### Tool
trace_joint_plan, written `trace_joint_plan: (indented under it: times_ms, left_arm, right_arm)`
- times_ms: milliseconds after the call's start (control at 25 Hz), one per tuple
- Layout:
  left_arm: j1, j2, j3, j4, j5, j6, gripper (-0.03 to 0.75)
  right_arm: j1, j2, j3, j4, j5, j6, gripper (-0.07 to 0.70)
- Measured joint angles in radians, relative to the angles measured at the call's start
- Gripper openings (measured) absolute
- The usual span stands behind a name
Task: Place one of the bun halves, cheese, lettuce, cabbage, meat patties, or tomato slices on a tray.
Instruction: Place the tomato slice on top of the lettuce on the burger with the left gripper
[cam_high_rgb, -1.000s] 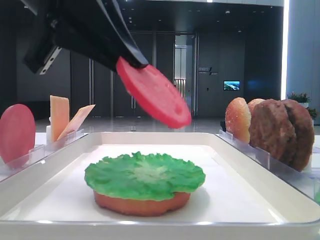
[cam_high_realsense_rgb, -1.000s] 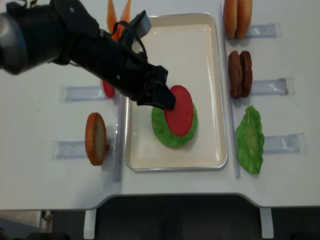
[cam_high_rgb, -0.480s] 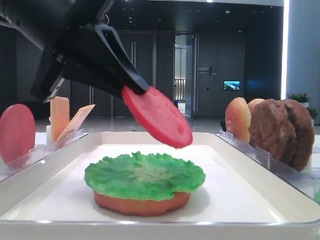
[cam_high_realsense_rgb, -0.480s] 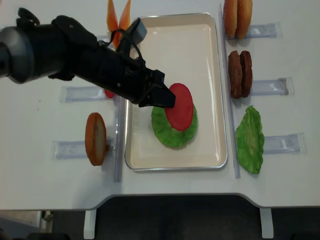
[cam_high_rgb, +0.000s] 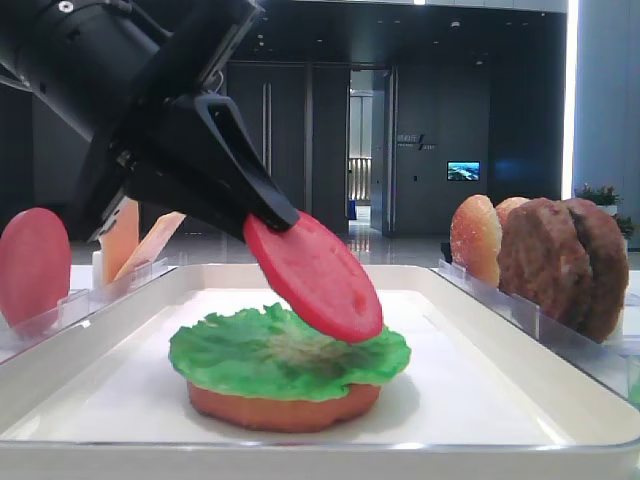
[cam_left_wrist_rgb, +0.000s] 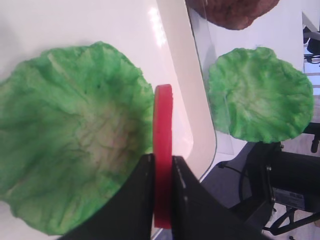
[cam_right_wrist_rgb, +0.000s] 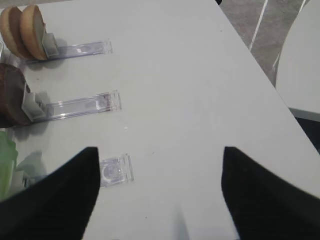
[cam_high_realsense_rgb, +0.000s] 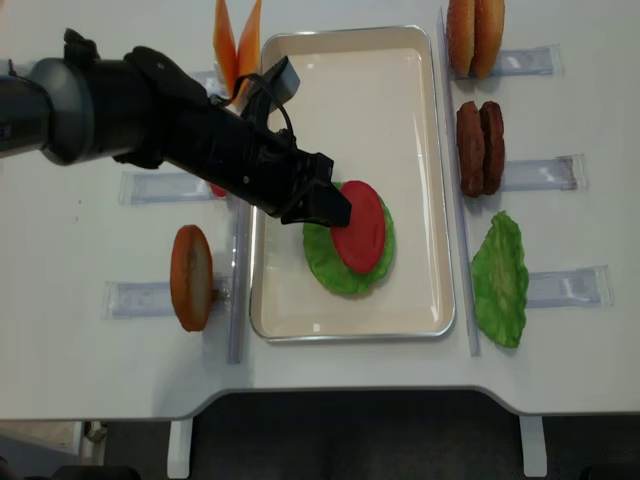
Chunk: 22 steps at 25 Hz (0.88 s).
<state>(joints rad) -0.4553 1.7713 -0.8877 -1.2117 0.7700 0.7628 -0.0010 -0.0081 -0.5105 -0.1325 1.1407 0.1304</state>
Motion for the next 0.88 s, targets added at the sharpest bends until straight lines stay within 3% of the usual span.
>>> trace_joint_plan:
  times_ms: [880]
  left_arm:
    - [0.001, 0.054, 0.000, -0.023, -0.027, 0.033, 0.051]
  right_arm:
    - [0.000, 0.000, 0.000, 0.000, 0.000, 0.000, 0.489]
